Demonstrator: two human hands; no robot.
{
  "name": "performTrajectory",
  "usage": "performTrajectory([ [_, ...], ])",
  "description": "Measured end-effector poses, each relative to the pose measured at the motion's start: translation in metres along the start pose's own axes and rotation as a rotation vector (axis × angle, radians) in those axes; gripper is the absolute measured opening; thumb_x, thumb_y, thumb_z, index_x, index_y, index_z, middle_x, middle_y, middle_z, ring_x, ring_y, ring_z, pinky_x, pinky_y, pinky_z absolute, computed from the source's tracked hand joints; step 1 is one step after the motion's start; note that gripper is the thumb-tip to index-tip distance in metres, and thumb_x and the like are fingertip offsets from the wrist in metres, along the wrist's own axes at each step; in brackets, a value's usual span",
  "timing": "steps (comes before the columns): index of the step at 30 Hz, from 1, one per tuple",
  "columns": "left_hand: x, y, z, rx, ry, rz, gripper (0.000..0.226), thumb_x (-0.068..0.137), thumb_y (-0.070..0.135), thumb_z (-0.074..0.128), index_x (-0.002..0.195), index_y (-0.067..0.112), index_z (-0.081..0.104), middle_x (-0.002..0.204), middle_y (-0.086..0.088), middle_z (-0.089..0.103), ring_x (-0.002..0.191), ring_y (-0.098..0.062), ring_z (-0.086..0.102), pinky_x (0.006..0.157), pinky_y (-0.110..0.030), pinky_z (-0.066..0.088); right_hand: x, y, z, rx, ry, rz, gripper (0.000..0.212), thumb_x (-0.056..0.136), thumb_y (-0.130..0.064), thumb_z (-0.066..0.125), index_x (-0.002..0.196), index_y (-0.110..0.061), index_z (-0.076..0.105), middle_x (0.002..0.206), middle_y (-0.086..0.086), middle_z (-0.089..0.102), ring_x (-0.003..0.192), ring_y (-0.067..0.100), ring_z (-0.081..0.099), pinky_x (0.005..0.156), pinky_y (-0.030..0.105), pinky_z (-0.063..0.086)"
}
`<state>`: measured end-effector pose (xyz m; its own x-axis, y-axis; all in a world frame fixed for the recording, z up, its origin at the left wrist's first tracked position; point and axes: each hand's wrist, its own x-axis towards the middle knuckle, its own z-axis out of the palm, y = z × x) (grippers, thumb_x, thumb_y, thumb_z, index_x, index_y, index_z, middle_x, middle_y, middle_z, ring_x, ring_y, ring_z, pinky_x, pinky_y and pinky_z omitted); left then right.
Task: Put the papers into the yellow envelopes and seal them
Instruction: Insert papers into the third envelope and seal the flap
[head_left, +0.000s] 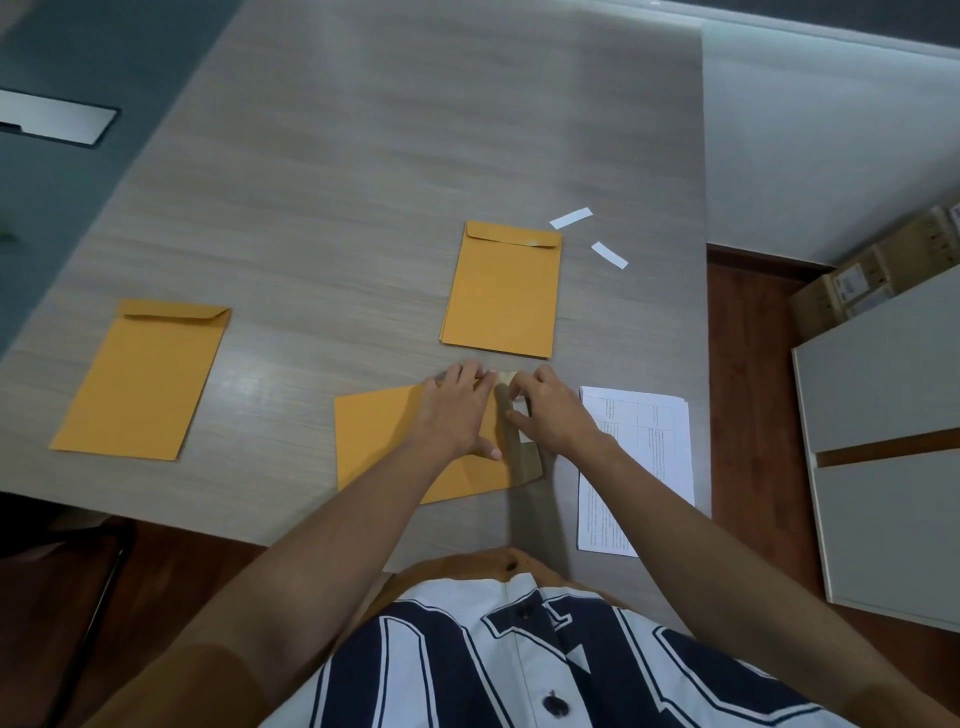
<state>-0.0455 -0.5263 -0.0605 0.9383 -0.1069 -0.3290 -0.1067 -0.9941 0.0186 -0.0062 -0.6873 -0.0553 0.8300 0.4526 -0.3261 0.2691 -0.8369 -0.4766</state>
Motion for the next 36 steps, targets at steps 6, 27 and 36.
performTrajectory([
  [6,0.0009,-0.0001,0.0005,-0.012,-0.008,0.001,0.116,0.059,0.076,0.071,0.149,0.022,0.023,0.136,-0.002,0.03,0.128,-0.023,0.033,0.096,-0.043,0.04,-0.0011,0.001,0.0025,-0.021,0.025,-0.004,0.023,0.091,-0.028,0.064,0.109,-0.017,0.054,0.111,0.004,0.046,0.078,0.021,0.055,0.071,0.029,0.041],
  [27,0.0009,0.0004,-0.0006,-0.046,-0.012,-0.001,0.113,0.059,0.073,0.073,0.147,0.023,0.023,0.138,-0.002,0.03,0.13,-0.023,0.032,0.099,-0.044,0.039,0.0011,-0.0027,0.0025,-0.053,0.042,-0.03,0.023,0.094,-0.025,0.06,0.115,-0.016,0.055,0.117,0.005,0.049,0.093,0.023,0.058,0.073,0.028,0.039],
  [36,-0.0007,0.0,-0.0019,-0.043,-0.006,0.006,0.113,0.06,0.072,0.073,0.148,0.022,0.023,0.139,-0.002,0.029,0.13,-0.023,0.031,0.1,-0.045,0.039,0.0004,0.0016,0.0057,-0.027,0.072,-0.055,0.028,0.09,-0.022,0.065,0.115,-0.017,0.054,0.116,0.003,0.05,0.102,0.021,0.059,0.078,0.029,0.046],
])
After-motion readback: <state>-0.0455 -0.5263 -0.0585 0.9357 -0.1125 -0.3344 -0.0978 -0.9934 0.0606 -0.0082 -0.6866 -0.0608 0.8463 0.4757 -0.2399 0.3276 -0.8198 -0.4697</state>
